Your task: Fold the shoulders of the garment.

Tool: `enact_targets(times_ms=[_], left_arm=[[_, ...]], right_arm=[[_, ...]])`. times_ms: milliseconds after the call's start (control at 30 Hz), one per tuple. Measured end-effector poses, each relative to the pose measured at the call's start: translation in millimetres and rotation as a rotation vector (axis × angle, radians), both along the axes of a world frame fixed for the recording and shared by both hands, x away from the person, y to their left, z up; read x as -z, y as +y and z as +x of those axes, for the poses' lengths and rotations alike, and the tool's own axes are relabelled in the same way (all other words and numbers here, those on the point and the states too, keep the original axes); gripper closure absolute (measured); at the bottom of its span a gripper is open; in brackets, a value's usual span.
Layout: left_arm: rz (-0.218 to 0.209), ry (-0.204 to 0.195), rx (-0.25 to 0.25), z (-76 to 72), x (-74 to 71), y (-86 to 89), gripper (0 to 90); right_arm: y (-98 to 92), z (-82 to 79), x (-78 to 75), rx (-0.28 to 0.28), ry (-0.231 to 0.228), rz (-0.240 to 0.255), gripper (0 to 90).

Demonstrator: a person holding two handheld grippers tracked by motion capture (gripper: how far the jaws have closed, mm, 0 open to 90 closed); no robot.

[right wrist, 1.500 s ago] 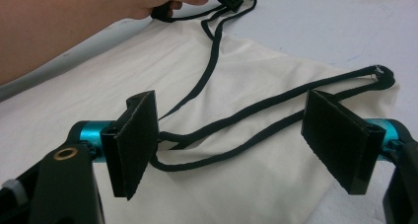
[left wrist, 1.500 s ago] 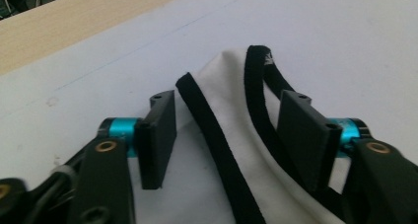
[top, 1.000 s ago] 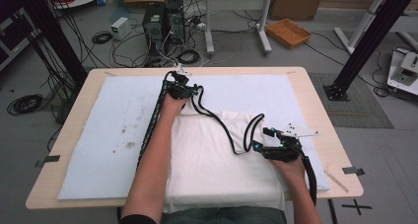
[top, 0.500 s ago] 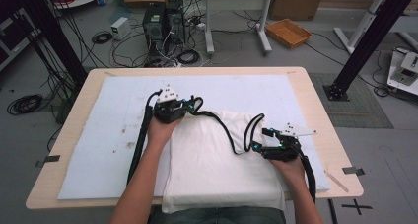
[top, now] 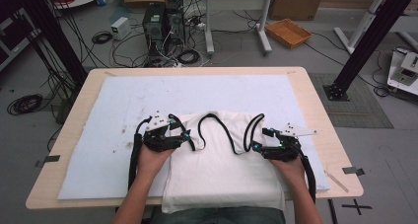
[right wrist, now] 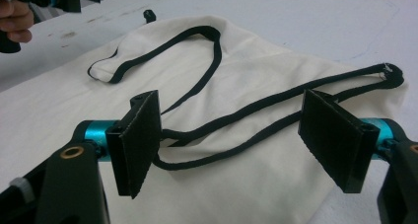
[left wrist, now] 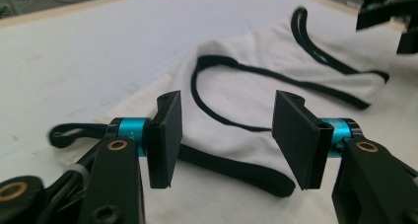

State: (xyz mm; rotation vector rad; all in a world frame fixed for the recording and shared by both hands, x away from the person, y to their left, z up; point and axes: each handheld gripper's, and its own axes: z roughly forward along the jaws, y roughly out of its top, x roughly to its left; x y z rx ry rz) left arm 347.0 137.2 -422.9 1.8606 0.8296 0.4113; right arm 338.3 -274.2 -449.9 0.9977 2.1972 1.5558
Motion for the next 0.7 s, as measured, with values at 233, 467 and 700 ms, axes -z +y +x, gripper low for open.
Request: enact_targets(times_ms=[233, 467, 700], left_arm=[[0.189, 0.072, 0.148, -0.4, 17.7, -36.3, 46.5], [0.335, 0.014, 0.147, -4.3, 22.7, -49.8, 70.7], [0.224, 0.016, 0.225, -23.0, 9.5, -20.2, 83.3]], right_arm=[[-0.1, 0.4, 0.1, -0.002, 0.0, -0.001, 24.9], [0.3, 1.4, 0.0, -0.008, 0.009, -0.007, 25.5], [-0.7, 2.0, 0.1, -0.007, 0.017, 0.005, 25.5]])
